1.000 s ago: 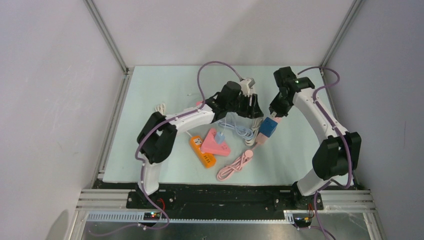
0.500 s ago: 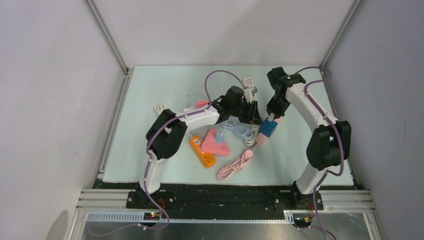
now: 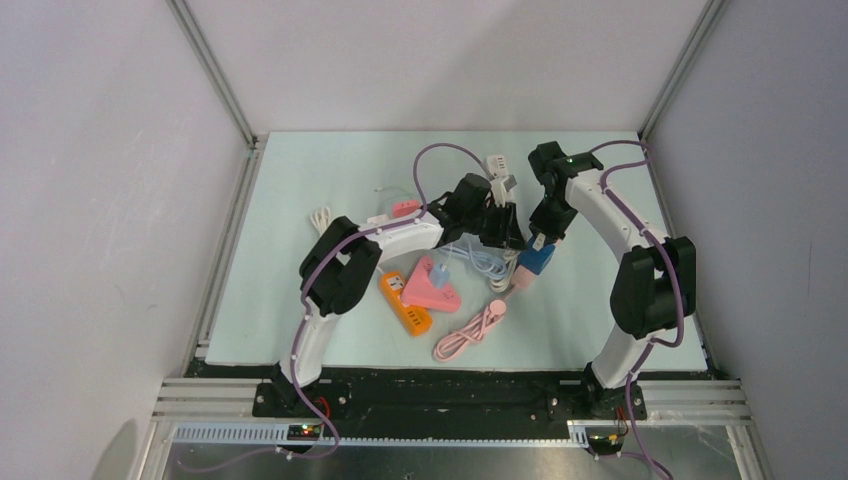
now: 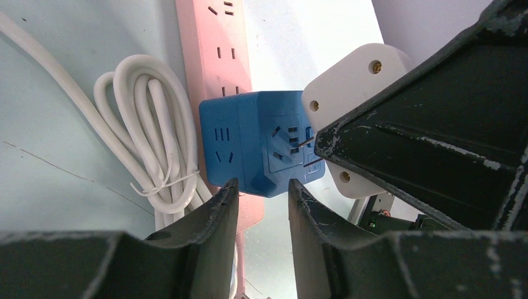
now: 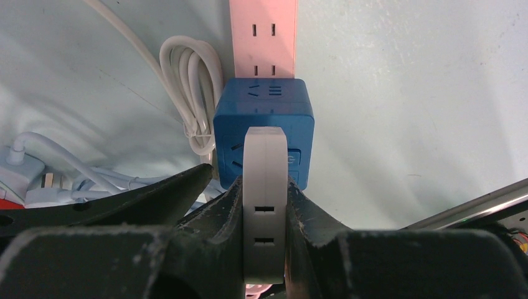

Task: Insert the plug
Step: Insert the plug into the socket.

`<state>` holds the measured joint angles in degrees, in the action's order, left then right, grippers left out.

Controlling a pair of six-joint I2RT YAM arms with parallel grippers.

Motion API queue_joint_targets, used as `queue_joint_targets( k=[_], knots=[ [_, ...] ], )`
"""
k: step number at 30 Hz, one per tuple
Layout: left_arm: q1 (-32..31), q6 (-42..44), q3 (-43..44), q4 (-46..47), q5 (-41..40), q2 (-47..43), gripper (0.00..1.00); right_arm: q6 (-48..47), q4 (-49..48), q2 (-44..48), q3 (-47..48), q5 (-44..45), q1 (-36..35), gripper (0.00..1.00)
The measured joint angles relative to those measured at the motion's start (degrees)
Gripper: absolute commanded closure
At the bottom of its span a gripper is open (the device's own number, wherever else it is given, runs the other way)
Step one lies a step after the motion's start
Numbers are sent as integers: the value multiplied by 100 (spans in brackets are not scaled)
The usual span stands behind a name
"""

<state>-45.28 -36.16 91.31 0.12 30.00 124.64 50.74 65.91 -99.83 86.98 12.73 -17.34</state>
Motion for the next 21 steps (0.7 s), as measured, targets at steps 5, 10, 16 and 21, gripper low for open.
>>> queue_joint_targets(
  k=[5, 10, 16, 21],
  knots=[
    [0, 2, 0, 7, -7, 2, 62, 0, -26, 0, 0, 37, -24, 100],
    [0, 2, 0, 26, -46, 37, 64, -2, -33, 0, 0, 103, -46, 100],
    [0, -4, 0, 92, -48, 63, 68, -26, -125, 0, 0, 199, -59, 100],
    [0, -31, 0, 114, -46, 63, 69, -52, -295, 37, -39, 240, -61, 100]
  ],
)
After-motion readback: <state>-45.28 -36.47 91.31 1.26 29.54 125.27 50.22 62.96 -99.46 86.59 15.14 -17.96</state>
